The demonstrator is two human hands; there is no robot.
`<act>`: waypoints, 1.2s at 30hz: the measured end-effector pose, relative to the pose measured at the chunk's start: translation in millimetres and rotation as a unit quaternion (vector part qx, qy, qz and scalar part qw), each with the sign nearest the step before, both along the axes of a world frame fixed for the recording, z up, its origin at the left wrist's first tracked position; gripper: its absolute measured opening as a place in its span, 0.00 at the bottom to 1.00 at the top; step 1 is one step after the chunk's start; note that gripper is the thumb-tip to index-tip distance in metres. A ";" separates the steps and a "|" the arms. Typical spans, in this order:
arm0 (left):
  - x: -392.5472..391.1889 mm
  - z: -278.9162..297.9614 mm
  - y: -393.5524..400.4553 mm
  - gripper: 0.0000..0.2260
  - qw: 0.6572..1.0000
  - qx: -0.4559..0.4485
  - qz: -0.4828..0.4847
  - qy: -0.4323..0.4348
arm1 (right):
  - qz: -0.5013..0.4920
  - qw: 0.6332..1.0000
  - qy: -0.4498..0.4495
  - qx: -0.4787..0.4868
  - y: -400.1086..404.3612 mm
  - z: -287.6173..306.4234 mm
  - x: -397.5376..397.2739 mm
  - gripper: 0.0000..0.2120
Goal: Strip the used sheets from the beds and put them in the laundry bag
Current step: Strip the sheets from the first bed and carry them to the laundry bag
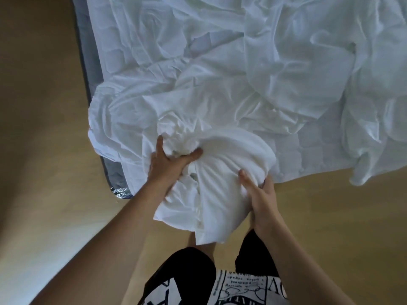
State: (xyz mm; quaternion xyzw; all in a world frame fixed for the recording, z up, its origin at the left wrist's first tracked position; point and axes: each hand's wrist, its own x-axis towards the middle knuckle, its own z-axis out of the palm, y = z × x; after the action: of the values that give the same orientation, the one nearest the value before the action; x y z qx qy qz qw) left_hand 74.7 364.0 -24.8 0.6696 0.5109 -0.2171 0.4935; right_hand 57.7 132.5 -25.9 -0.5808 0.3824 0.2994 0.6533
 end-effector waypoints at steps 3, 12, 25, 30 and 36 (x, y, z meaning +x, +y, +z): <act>6.2 5.3 14.4 0.32 0.987 -0.128 0.077 -0.055 | -0.003 0.999 -0.036 -0.011 0.8 1.1 0.7 0.50; -4.2 21.8 6.1 0.36 0.973 -0.218 0.064 -0.050 | 0.013 0.998 -0.010 0.068 12.6 8.3 7.8 0.39; -5.0 151.4 -3.8 0.28 0.946 -0.218 0.176 -0.162 | 0.192 0.971 -0.136 0.050 52.2 143.6 95.5 0.37; 8.6 250.2 12.0 0.24 0.910 -0.233 0.204 -0.277 | 0.231 0.943 -0.216 0.107 61.4 236.7 139.8 0.35; 22.1 354.5 -5.5 0.30 0.875 -0.158 0.227 -0.398 | 0.282 0.893 -0.294 0.191 54.5 338.2 169.1 0.24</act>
State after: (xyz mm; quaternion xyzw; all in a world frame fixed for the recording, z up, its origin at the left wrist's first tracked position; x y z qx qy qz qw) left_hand 96.9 358.6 329.6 0.4781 0.3681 0.1082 0.7901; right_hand 226.8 187.0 312.3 -0.5898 -0.0716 0.3537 0.7224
